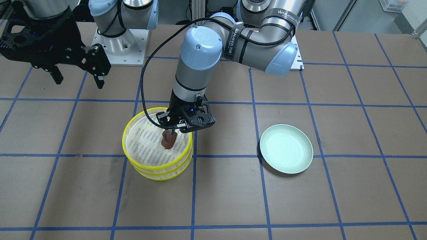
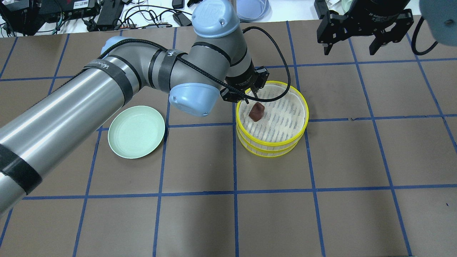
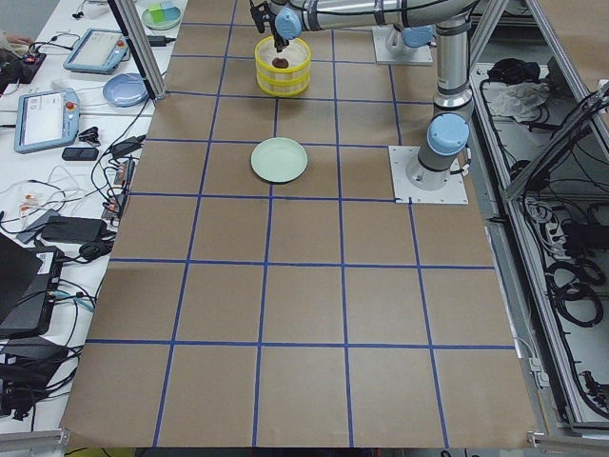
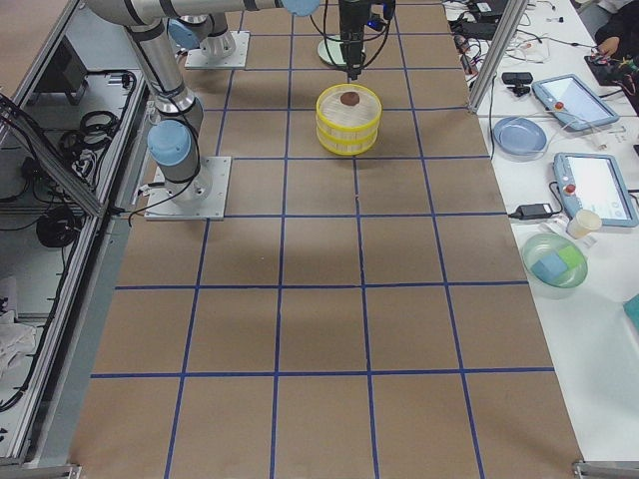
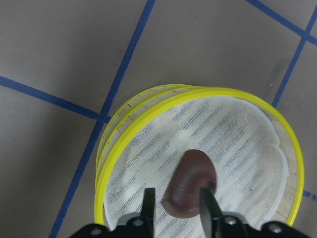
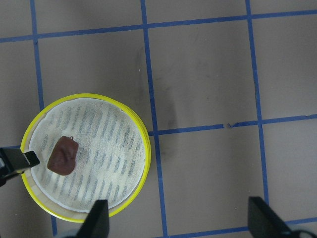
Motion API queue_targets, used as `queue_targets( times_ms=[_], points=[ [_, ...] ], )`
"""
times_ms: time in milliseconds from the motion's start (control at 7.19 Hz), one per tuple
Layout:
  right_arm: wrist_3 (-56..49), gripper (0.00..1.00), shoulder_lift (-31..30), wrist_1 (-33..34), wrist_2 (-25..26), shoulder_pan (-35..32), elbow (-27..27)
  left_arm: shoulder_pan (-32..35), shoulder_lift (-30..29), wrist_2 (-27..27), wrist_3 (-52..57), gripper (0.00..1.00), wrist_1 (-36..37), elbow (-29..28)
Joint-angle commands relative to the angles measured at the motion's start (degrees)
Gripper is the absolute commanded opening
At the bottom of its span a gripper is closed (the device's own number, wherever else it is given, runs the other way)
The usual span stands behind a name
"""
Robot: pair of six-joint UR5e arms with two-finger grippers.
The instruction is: Stack buns with steamer
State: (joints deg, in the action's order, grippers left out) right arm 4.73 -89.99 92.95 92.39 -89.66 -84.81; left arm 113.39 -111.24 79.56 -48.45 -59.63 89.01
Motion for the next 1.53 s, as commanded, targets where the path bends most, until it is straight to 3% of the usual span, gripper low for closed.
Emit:
queue_targets(
  times_ms=[0,417,696,835,974,1391],
  points=[
    [0.0,1.0,0.0,-0.1,0.0,0.0,0.0,0.1,-0.1,-2.5,-0.4,1.0,0.1,0.4],
    [0.0,1.0,0.0,-0.1,0.0,0.0,0.0,-7.4,5.4,0.1,11.5,1.0,-1.6,-0.2],
    [0.0,1.0,0.0,-0.1,0.0,0.0,0.0,-18.0,11.5,1.7,31.1,1.0,-11.8,-0.3],
    [0.0,1.0,0.0,-0.1,0.0,0.0,0.0,-20.8,14.9,7.8,37.7,1.0,-18.6,-0.5],
    [0.0,1.0,0.0,0.0,0.0,0.0,0.0,-21.8,17.3,12.0,39.3,1.0,-23.1,-1.0],
    [0.0,1.0,0.0,0.0,0.0,0.0,0.0,-24.3,21.1,14.6,39.3,1.0,-28.5,-2.8]
  ],
)
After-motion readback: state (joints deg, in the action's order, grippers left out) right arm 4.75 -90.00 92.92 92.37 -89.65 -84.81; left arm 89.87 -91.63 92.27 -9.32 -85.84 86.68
